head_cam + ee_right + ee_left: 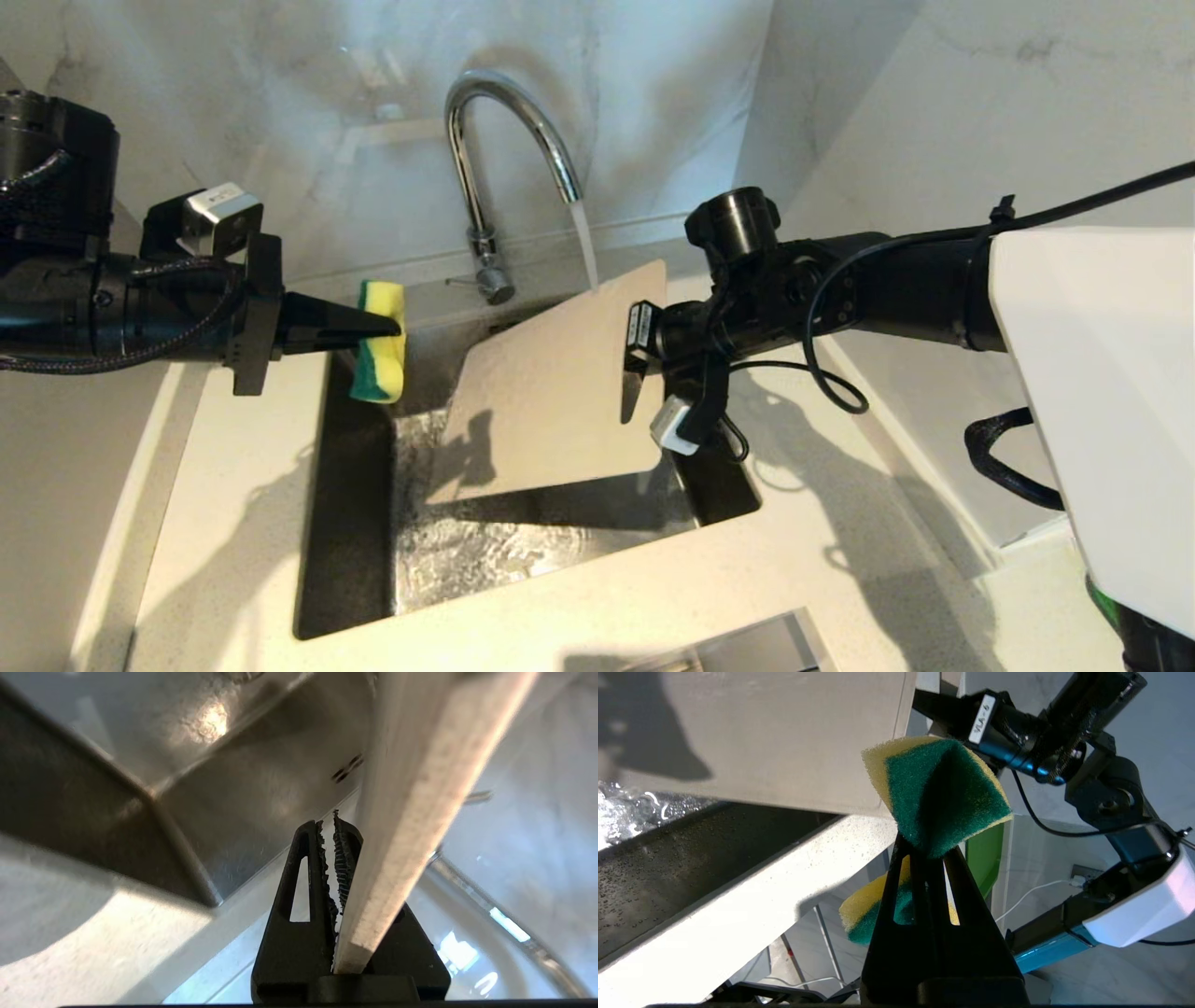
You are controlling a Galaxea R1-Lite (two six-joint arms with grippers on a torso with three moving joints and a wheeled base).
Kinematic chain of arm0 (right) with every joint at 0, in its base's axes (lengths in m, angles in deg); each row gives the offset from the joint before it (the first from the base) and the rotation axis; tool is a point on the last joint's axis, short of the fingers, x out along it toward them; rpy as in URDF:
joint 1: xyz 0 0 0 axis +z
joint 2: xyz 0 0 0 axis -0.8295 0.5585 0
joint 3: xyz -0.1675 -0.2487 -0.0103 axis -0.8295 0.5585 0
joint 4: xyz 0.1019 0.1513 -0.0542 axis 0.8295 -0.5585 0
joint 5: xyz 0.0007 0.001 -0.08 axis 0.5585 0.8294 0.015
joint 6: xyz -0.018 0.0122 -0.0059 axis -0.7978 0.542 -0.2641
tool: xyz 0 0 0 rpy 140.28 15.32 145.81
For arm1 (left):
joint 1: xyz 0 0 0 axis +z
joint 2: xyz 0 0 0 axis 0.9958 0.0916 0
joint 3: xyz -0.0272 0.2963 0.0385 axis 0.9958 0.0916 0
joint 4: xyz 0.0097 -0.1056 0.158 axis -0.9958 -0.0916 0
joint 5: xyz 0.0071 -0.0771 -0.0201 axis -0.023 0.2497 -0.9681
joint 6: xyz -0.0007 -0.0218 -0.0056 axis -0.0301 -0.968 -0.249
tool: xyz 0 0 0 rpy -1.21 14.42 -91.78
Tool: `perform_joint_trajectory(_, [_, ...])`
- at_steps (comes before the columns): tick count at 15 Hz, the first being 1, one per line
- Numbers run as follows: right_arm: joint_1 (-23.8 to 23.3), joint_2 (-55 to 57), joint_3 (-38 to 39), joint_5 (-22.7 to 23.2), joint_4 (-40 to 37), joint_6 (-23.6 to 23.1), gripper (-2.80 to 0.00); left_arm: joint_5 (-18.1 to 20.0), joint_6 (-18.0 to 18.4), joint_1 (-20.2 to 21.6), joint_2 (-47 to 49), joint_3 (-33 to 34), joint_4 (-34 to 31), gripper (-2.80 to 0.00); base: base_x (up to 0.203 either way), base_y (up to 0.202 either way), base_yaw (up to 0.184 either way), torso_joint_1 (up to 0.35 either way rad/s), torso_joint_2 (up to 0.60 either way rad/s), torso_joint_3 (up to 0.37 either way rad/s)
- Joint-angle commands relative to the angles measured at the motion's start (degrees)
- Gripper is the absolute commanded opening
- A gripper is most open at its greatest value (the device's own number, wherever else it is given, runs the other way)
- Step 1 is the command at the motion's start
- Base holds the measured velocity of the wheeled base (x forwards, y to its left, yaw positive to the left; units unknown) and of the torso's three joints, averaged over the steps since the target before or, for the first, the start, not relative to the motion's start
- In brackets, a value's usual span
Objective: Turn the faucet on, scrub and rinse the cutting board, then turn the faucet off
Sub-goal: Scrub the cutting board underwater
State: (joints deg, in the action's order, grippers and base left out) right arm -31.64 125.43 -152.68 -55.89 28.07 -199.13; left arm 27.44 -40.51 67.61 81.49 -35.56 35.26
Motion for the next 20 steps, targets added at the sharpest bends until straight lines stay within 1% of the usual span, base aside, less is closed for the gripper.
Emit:
perform_joint_trajectory(1, [0.7, -3.4, 4.0, 0.2, -0.1, -1.0, -2.8, 0.2, -0.3, -1.2, 0.3, 0.7, 0.0, -2.8, 0.0, 0.0, 0.0, 0.0, 0.0, 0.0])
perform_joint_trajectory(5, [2.9, -8.3, 6.8, 0.0, -0.1, -2.1, -2.8, 0.0, -0.4, -3.8, 1.5, 2.2, 0.1, -2.8, 0.0, 0.0, 0.0, 0.0, 0.0, 0.0])
perform_joint_trajectory(8, [5.6, -10.6, 7.5, 0.0, 0.0, -2.2, -2.8, 0.0, -0.4, -5.0, 3.2, 3.0, 0.2, -2.8, 0.0, 0.0, 0.0, 0.0, 0.0, 0.0])
perform_joint_trajectory(14, [9.6, -12.8, 10.4, -0.1, 0.1, -1.9, -2.8, -0.7, -0.4, -5.3, 6.9, 4.3, 3.5, -2.8, 0.0, 0.0, 0.0, 0.0, 0.0, 0.0])
perform_joint_trajectory(16, [9.8, -13.0, 11.4, -0.2, 0.3, -1.9, -2.8, -2.0, -0.6, -5.2, 7.9, 4.3, 4.9, -2.8, 0.0, 0.0, 0.0, 0.0, 0.0, 0.0])
perform_joint_trajectory(19, [10.2, -13.1, 11.5, -0.2, 0.3, -1.8, -2.8, -5.5, -0.6, -5.2, 8.5, 5.6, 11.2, -2.8, 0.0, 0.0, 0.0, 0.0, 0.0, 0.0])
perform_joint_trajectory(20, [10.2, -13.3, 11.5, -0.2, 0.3, -1.8, -2.8, -5.7, -0.6, -5.1, 8.3, 5.3, 11.7, -2.8, 0.0, 0.0, 0.0, 0.0, 0.0, 0.0])
